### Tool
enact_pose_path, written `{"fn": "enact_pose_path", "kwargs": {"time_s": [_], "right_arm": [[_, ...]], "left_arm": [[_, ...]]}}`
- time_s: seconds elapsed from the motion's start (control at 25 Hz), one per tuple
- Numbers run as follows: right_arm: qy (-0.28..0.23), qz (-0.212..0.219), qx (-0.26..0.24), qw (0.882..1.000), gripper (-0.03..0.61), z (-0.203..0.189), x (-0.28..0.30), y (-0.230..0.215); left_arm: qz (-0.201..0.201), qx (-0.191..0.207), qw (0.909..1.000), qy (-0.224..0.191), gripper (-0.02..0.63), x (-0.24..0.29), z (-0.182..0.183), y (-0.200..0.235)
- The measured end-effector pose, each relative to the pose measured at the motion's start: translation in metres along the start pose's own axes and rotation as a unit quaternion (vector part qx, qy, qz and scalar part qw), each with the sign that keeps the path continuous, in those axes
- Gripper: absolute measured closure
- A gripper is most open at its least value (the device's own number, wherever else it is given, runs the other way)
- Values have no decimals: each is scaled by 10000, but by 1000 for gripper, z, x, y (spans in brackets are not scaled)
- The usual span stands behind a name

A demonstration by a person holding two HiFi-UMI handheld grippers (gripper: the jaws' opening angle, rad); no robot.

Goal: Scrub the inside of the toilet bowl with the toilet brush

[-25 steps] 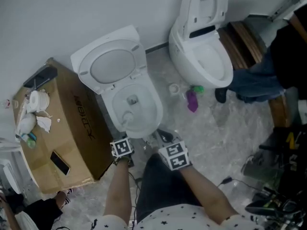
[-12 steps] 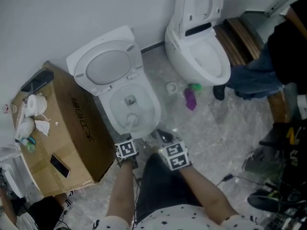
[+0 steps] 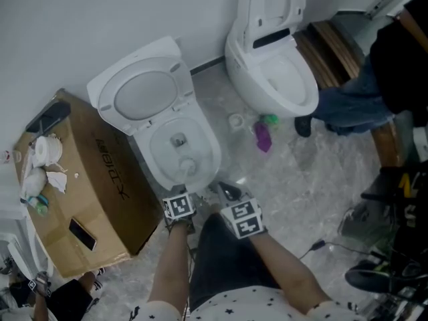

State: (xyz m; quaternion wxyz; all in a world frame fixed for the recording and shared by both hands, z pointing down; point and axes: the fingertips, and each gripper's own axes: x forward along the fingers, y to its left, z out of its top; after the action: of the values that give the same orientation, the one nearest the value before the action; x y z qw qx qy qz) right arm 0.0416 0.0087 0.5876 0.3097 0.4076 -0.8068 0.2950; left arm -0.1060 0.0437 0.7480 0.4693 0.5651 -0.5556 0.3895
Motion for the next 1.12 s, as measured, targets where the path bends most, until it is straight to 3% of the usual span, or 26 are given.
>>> {"fn": "enact_pose_path", "kwargs": {"time_s": [0.64, 1.12], "right_arm": [[118, -35, 69, 9999, 572, -8, 3, -10], [192, -18, 70, 9998, 572, -3, 9, -16]], "left_arm": [[-334, 163, 9993, -55, 462, 9, 30, -37], [-275, 437, 9983, -253, 461, 9, 72, -42]]}}
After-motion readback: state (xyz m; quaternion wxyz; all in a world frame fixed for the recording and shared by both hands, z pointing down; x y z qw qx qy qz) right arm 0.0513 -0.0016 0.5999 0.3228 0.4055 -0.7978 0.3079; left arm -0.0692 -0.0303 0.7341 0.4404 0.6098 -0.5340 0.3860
